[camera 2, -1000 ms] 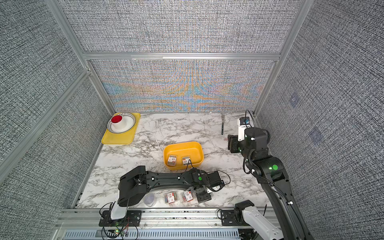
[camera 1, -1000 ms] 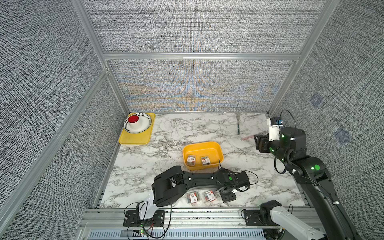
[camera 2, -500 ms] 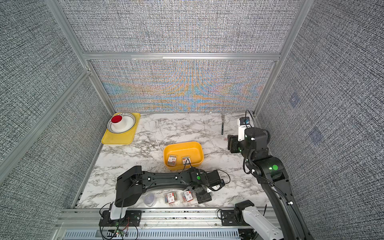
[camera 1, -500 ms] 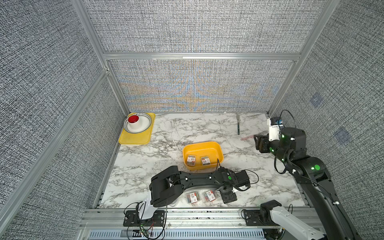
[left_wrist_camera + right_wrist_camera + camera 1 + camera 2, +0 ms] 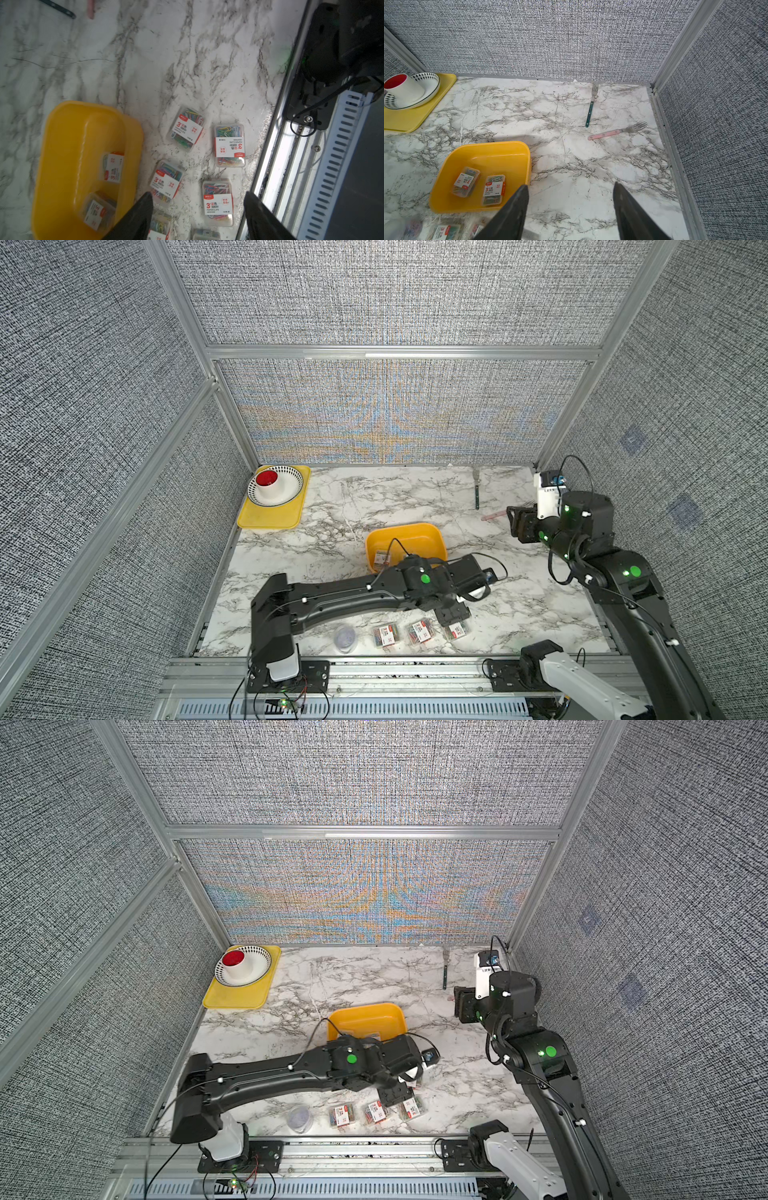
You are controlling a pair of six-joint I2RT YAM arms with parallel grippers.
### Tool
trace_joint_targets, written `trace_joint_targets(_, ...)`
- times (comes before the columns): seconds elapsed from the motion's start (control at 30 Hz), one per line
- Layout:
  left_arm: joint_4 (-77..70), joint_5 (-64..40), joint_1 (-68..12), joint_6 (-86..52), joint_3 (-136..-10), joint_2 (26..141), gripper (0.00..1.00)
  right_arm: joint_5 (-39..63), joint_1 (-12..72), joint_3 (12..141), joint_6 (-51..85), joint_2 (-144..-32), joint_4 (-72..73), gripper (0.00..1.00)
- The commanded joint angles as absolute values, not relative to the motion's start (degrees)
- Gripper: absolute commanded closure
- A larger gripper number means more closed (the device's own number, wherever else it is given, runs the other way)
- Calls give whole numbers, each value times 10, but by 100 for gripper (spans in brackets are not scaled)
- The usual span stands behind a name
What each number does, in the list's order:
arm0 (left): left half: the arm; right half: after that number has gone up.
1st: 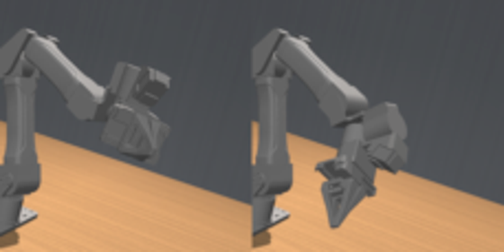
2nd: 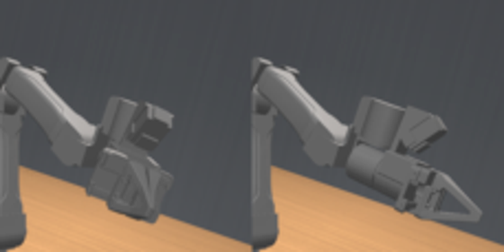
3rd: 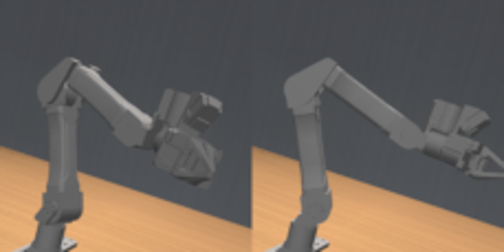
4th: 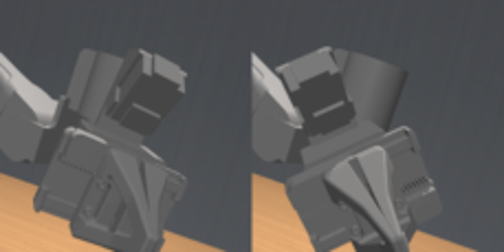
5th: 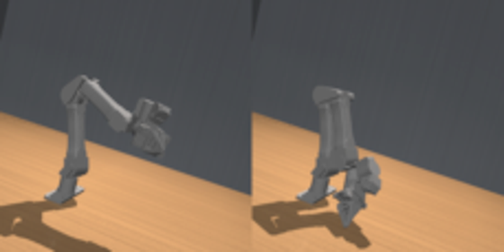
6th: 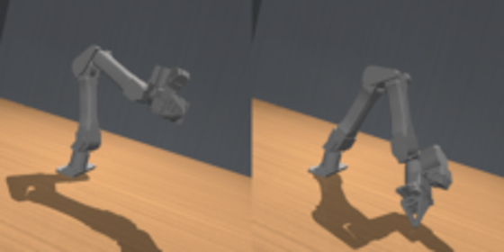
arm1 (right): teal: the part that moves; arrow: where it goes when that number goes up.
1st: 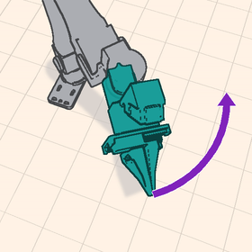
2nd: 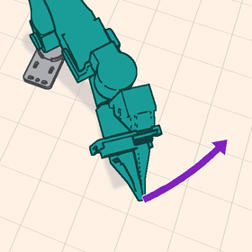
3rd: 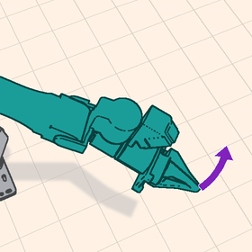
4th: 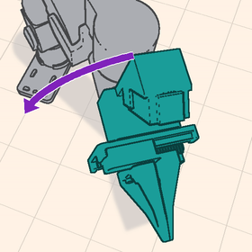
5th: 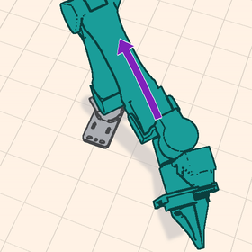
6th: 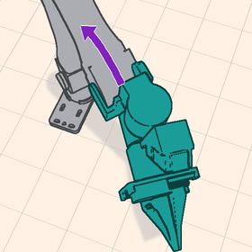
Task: Take the paper clips out of the storage box
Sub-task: Place the boxed paper clips at the center of the board, then adjust the boxed paper clips in the storage box.
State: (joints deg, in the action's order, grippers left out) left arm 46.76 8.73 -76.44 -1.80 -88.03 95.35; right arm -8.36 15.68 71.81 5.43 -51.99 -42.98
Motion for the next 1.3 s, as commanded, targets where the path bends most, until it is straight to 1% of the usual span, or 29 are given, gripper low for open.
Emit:
trace_joint_targets(0.0, 463, 153, -742, -41, -853, 888, 28, -51, 157, 714, 53, -528, -415, 33)
trace_joint_targets(0.23, 403, 264, -670, -97, -734, 697, 25, 16, 158, 692, 54, -546, -385, 33)
trace_joint_targets(0.37, 406, 300, -602, -123, -673, 615, 23, 42, 159, 671, 62, -557, -370, 34)
trace_joint_targets(0.6, 452, 318, -505, -160, -620, 536, 20, 69, 173, 642, 80, -580, -342, 37)
trace_joint_targets(0.83, 472, 306, -414, -183, -591, 489, 16, 55, 210, 640, 89, -624, -341, 38)
trace_joint_targets(0.93, 478, 292, -379, -185, -582, 487, 15, 37, 241, 640, 88, -643, -340, 38)
trace_joint_targets(1.03, 479, 276, -345, -189, -564, 492, 14, 10, 294, 632, 59, -657, -327, 38)
trace_joint_targets(1.17, 466, 256, -313, -193, -527, 489, 14, -19, 379, 614, -11, -675, -293, 38)
trace_joint_targets(1.27, 450, 239, -297, -193, -502, 483, 14, -22, 421, 609, -65, -691, -274, 38)
